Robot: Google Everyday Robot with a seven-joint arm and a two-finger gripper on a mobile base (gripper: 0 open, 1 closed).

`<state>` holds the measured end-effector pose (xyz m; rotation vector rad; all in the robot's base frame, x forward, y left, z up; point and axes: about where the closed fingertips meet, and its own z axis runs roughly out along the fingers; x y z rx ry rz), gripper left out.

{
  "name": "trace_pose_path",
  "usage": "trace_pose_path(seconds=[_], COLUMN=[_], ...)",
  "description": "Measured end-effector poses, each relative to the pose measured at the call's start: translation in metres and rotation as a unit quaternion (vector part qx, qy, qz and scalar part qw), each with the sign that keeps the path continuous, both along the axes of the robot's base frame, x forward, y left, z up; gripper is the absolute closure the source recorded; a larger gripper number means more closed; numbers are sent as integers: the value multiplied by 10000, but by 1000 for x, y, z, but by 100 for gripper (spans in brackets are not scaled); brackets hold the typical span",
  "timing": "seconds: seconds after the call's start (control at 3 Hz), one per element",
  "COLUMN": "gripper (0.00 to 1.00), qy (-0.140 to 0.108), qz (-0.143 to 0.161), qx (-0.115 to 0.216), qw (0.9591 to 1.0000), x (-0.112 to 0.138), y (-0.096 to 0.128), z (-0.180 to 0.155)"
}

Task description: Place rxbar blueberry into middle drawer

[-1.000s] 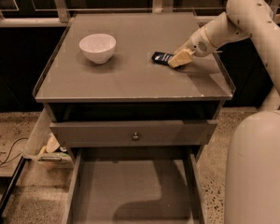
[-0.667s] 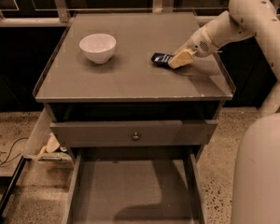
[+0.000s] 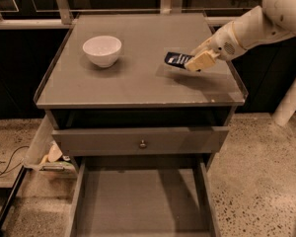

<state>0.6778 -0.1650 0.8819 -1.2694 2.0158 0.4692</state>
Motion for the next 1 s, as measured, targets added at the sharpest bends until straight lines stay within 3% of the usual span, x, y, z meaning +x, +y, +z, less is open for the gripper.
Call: trace_pose_path(seconds=[0.33,0.67,1.0], gripper=[100,100,100], qy=[-286,-369,-281], qz=[-155,-269,-351], qx=[-199,-477,-600], qw=[9993,9978,9972], x=[-45,-94,-134], y=[-23,-43,-54], z=[11,0,-29])
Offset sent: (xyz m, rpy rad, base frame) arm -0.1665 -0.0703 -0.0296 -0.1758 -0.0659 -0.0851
